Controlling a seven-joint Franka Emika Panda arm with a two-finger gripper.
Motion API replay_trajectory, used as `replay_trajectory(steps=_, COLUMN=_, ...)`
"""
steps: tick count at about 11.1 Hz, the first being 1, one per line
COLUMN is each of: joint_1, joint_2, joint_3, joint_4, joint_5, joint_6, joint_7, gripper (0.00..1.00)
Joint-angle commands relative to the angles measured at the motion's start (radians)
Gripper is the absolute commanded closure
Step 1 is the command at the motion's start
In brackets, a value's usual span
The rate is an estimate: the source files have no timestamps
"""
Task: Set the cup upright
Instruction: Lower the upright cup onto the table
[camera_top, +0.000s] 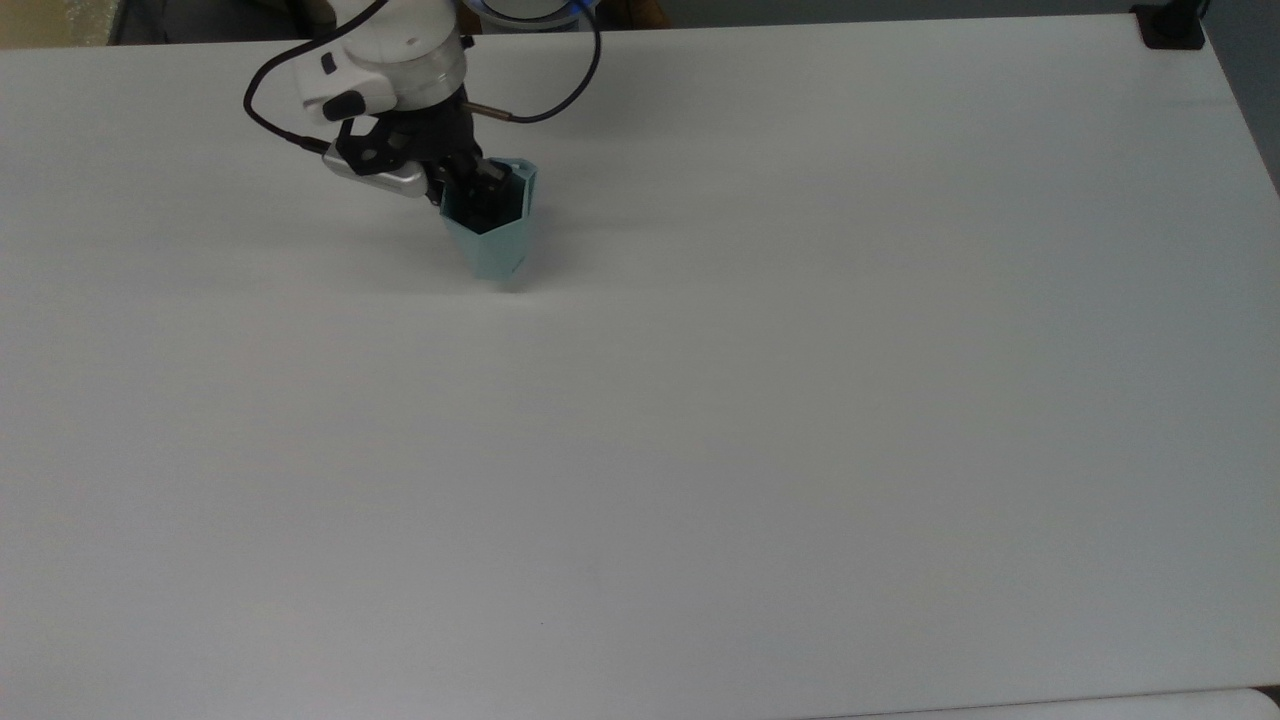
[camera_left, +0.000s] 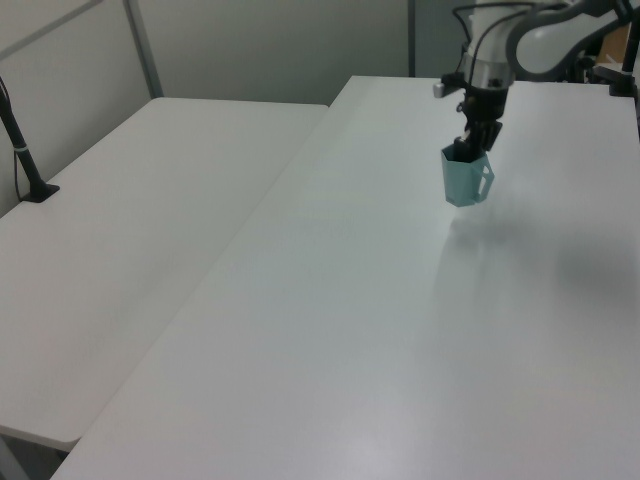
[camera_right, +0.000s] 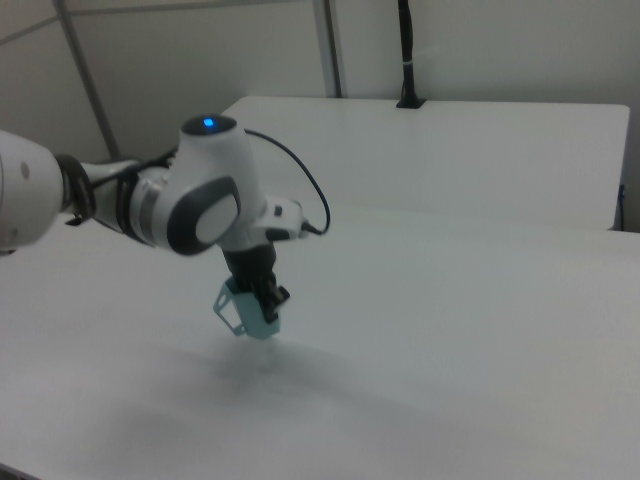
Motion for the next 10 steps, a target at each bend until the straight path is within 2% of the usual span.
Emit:
replay_trajectory(steps=1, joint_1=0.007, joint_2=-0.024, joint_3=-0.016, joint_4=-0.079, joint_5=0.042, joint_6=0.098, joint_7=-0.041, gripper=1.0)
replay_trajectory(steps=6, joint_1=0.004, joint_2=0.061, joint_3=-0.016, joint_4=-0.067, joint_5=0.045, joint_6=0.17, joint_7=-0.025, gripper=1.0)
replay_trajectory(steps=8, joint_1=0.004, joint_2=0.064, joint_3=-0.016, joint_4=-0.065, joint_5=0.045, joint_6=0.173, joint_7=-0.022, gripper=1.0)
replay_trajectory(steps=9, joint_1=0.001, joint_2=0.064, joint_3=-0.016, joint_4=-0.059, joint_5=0.068, joint_6=0.166, joint_7=-0.015, gripper=0.8)
replay_trajectory(steps=10, joint_1=-0.007, joint_2=0.061, joint_3=-0.016, joint_4=-0.047, joint_5=0.091, joint_6=0.123, joint_7=-0.036, gripper=0.09)
